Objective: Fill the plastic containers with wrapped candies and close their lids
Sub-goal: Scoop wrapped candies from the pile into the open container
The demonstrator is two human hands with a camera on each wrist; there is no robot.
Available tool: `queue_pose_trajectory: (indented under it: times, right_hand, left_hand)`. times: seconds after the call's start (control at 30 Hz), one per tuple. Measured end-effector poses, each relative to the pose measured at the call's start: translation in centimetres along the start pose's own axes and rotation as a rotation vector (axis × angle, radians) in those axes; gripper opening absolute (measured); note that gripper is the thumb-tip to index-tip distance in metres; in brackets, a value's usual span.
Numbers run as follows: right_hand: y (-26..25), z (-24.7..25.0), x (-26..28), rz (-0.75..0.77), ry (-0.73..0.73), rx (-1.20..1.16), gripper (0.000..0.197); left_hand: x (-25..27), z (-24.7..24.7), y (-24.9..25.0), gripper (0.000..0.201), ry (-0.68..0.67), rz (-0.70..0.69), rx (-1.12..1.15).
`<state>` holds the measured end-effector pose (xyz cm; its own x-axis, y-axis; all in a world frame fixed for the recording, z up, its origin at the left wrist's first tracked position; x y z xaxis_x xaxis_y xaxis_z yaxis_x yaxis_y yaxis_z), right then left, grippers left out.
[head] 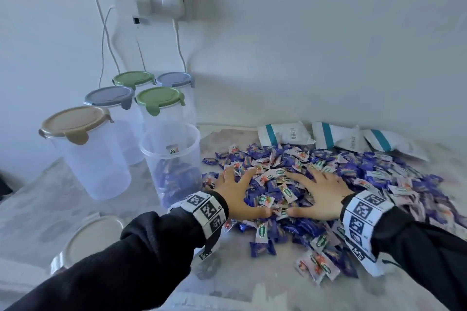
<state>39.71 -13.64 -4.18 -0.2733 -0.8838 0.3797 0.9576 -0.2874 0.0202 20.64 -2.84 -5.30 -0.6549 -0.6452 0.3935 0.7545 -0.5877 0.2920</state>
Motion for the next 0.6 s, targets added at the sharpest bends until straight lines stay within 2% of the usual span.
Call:
queue_pose_trajectory:
  times: [0.07,0.17,0.37,0.5,0.6]
  right_hand:
    - [-0.2,-0.4,0.1,0.017,0.003,0.032,0.099]
    - [-0.8,-0.7,-0.1,0.063,0.044,-0.054,0.094]
    - [-1.2,-0.5,-0.8,0.149,0.093,-0.195,0.076]
    - [-1.3,0.2,-1.1,0.159,0.145,-0.217,0.053]
    - [-1.2,0.6,-1.5,0.153,0.203,-0.293,0.042]
  left_hand:
    - [-1.0,-0.2,0.3,0.107,-0.065,0.024,-0.100]
    - [-1.3,-0.8,1.6,0.109,-0.108,0.033,-0.159]
    - [-1.4,-2.1,2.5,0.086,0.098,0.045,-0.199]
    - [-2.0,-2.1,2.1,0.072,0.130,0.049,-0.130]
    - [-2.8,-1.4,1.7,0.057,0.095,0.050,-0.085]
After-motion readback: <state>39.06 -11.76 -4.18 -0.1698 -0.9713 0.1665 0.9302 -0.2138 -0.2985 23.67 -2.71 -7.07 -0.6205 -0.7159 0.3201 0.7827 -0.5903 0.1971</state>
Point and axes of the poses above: each hand's wrist, its own x-axis away from the middle knuckle, its own z-axis out of the back of the hand, y = z × x, the point moved 2 cm from there along -x, towards the middle knuckle, and after that the axes turned 3 degrees about z, right-handed, at the moved point
